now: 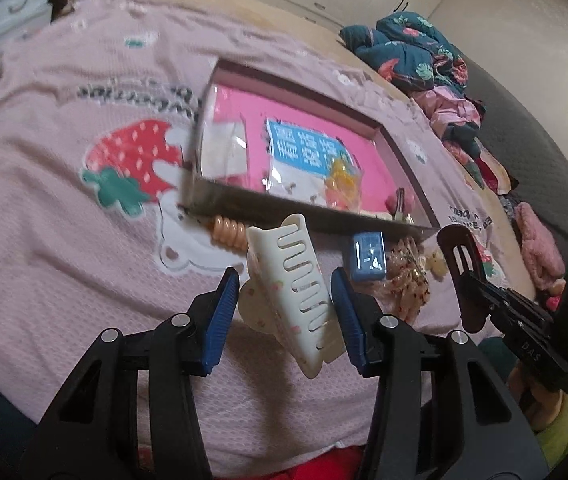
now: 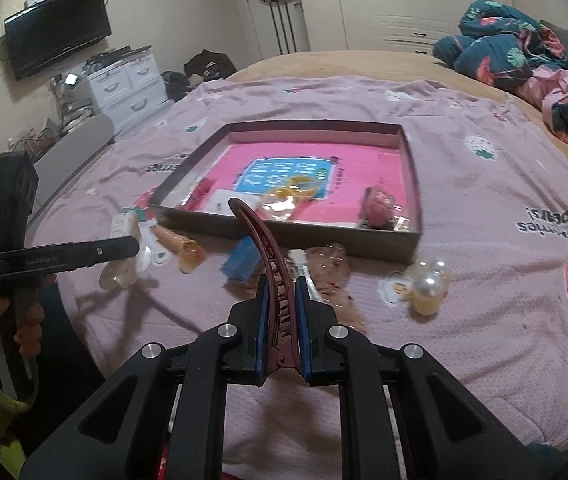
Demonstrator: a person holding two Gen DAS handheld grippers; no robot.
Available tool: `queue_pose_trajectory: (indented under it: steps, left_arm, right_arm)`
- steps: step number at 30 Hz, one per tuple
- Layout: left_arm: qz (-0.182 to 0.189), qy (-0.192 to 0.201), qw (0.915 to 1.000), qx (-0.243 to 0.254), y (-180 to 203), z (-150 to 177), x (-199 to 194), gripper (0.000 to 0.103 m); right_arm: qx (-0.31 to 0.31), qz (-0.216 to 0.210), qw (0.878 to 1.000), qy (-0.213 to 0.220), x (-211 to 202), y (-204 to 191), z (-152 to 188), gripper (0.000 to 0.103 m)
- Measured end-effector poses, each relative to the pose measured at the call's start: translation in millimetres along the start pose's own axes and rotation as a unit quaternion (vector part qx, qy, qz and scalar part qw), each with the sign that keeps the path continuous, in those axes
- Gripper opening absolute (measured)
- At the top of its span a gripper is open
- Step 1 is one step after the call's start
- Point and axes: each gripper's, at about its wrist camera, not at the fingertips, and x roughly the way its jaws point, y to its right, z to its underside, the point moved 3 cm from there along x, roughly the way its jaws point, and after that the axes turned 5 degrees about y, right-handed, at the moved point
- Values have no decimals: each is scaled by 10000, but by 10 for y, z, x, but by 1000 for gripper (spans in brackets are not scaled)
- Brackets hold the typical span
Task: Organize jewelry
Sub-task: 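Carry the dark red clip with the right tool while the left tool carries the white clip into the box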
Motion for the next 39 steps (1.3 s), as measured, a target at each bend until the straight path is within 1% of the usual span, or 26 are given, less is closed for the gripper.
queue_pose_trajectory:
  steps: [8,13,19,27,36,38,39]
  left_arm:
    - [-39,300,9995,65,28,-136,-129,39]
    - [-117,557,9983,127,48,-242,-238,39]
    - [-185,755,9968,167,70,-394,-290,39]
    - [-172,939,9950,293,164,-609,-295,39]
    - [-81,978,9943,409,298,-807,-161,39]
    - [-33,958,9944,445,338,-847,-114,22]
    - [-26,953,9944,457,349,-857,-93,19]
  right_arm:
    - [-170,-169,9997,66,35,-188,-132,12]
    - [-221,-216,9994,141,28,-237,-210,12]
    - [-252,-200,9990,296,-7,-227,-338,12]
    - [-284,-134,9980,551,-26,-175,-577,12]
    - [-212,50,9975,665,41,-21,-778,12]
    - [-170,91,9974,688,48,29,-808,12]
    - [-152,125,9973,703,54,57,-828,12]
